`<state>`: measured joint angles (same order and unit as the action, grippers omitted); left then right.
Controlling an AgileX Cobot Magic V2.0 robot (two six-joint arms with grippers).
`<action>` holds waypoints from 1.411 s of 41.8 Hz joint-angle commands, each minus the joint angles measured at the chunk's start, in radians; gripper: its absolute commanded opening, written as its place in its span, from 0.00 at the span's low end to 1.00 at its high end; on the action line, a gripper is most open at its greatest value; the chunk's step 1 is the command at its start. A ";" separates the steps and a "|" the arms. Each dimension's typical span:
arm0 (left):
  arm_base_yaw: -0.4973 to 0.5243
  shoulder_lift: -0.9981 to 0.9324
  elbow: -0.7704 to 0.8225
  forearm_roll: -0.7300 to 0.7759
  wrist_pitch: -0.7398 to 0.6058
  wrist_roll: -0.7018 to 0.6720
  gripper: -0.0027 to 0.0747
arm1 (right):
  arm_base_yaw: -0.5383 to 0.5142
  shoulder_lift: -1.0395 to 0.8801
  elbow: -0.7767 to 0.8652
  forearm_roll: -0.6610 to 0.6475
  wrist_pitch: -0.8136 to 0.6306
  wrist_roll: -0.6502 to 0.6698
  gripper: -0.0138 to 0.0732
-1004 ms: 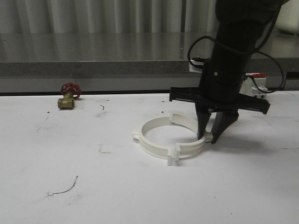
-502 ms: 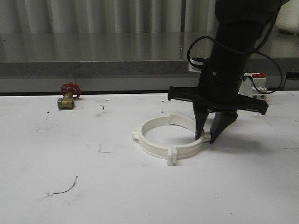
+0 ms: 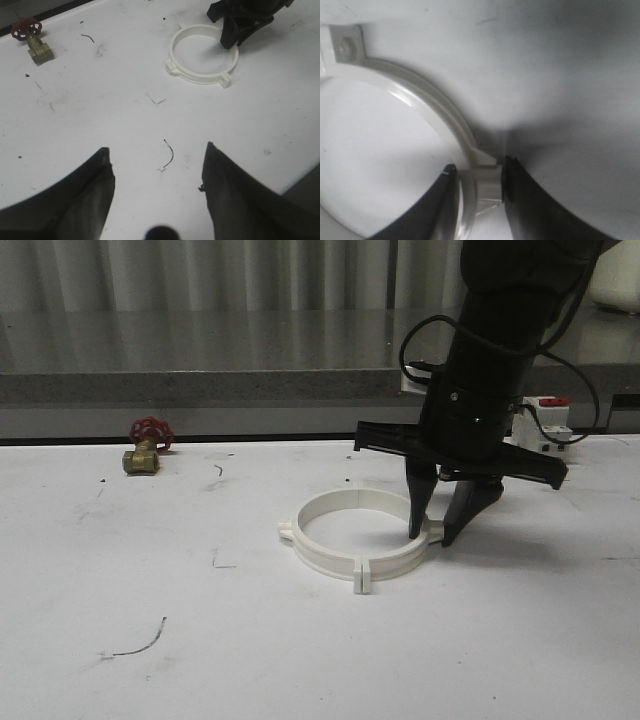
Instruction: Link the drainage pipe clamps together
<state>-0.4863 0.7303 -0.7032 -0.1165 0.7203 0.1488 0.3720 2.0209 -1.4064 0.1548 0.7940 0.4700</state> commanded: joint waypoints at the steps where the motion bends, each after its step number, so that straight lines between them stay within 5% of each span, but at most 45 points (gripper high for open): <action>1: 0.002 -0.004 -0.028 -0.015 -0.067 -0.001 0.54 | 0.006 -0.050 -0.025 0.019 -0.035 -0.002 0.46; 10: 0.002 -0.004 -0.028 -0.015 -0.067 -0.001 0.54 | 0.006 -0.138 -0.025 -0.063 -0.079 -0.002 0.46; 17: 0.002 -0.004 -0.028 -0.015 -0.067 -0.001 0.54 | -0.007 -0.248 -0.025 -0.198 -0.052 -0.012 0.59; 31: 0.002 -0.004 -0.028 -0.015 -0.067 -0.001 0.54 | -0.081 -0.511 0.053 -0.072 -0.062 -0.470 0.62; 59: 0.002 -0.004 -0.028 -0.015 -0.067 -0.001 0.54 | -0.146 -1.204 0.754 -0.080 -0.431 -0.443 0.62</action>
<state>-0.4863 0.7303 -0.7032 -0.1165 0.7203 0.1488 0.2320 0.8955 -0.6997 0.0769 0.4882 0.0230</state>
